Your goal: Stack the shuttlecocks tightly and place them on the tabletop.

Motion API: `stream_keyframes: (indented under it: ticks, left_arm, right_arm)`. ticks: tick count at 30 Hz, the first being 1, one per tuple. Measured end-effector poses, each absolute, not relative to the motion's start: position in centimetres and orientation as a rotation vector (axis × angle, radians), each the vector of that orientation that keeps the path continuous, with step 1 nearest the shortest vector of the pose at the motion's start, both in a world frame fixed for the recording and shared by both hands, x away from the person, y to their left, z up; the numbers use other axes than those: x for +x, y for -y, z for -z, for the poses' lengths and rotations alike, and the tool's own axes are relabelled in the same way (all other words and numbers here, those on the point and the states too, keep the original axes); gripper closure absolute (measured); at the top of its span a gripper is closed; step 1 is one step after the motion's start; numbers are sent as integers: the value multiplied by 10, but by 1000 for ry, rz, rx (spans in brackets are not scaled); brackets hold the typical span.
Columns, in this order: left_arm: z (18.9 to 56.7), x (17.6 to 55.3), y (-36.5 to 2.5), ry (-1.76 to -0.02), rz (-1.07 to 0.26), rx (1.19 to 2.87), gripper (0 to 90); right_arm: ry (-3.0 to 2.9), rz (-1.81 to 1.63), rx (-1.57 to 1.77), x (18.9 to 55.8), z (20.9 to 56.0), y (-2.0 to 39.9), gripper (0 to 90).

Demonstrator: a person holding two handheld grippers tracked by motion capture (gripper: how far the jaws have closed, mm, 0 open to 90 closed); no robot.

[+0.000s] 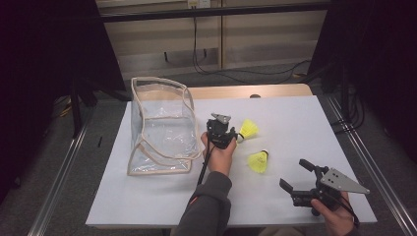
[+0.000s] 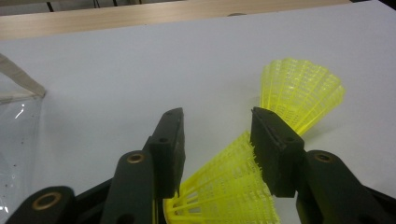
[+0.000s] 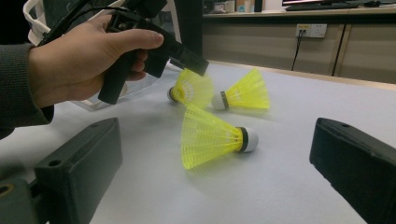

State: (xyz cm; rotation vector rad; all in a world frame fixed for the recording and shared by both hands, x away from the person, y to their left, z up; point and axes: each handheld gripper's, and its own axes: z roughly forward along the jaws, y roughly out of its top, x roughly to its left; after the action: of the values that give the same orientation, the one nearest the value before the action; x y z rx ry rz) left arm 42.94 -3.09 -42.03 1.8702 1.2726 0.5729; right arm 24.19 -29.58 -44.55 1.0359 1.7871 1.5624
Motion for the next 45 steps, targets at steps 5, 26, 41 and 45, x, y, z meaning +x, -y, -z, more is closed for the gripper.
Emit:
stream_keyframes:
  ticks: [5,26,41,45]
  left_arm:
    - [420,430,31,-1276,-565,1867,521]
    - [422,433,31,-1292,-595,1863,493]
    - [422,432,31,-1283,-582,1879,495]
    - [422,433,30,-1297,-584,1870,509]
  right_arm:
    - [-1792,-1557,1035,242,446,296,19]
    - [-1788,-1562,1033,242,446,296,19]
    - [-1787,-1562,1035,242,445,296,20]
    - [-1788,-1561,1034,242,445,296,20]
